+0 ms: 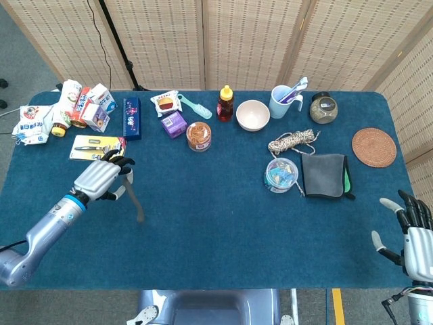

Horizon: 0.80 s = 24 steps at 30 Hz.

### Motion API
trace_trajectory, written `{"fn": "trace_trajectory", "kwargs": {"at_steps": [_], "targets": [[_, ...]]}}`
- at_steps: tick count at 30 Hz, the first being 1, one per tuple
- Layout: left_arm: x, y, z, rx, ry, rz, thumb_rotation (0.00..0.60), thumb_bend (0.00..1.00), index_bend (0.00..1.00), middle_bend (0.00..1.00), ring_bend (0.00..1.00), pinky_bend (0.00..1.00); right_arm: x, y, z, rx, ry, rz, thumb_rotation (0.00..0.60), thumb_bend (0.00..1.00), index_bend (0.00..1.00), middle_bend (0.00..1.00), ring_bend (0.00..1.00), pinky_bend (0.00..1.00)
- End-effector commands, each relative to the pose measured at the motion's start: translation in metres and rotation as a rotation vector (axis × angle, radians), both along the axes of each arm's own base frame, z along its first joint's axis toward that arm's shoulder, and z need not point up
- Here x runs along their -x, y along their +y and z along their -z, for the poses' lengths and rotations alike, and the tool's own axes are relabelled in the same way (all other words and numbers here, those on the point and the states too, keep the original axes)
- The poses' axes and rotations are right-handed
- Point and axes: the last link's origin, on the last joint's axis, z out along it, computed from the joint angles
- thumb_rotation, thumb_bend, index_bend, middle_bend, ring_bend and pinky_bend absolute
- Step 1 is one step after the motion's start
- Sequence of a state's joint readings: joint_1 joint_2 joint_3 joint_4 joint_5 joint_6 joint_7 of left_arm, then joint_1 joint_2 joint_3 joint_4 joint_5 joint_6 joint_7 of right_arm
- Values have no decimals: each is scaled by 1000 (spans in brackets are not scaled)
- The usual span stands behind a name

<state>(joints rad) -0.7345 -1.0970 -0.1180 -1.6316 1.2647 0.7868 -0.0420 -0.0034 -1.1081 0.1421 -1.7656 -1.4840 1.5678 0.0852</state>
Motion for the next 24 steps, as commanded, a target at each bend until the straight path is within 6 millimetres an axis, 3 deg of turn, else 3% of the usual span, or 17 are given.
{"fn": "trace_trajectory", "kwargs": {"at_steps": [1,11,24], "targets": [[-19,6,-8,-15,-7,4,600,463,744,228,168,25,-5,-6,-1,-9,-10,-31,600,356,241,82,48,0],[-61,17,-23,-62,-45,-12,600,463,744,228,170,25,-24,-29,-1,-59,-73,-118,600,355,262,111,65,0],[-99,22,-27,-130,-74,-14,600,463,744,228,175,25,-52,-52,9,-169,-250,-191,600,356,282,157,80,0]]}}
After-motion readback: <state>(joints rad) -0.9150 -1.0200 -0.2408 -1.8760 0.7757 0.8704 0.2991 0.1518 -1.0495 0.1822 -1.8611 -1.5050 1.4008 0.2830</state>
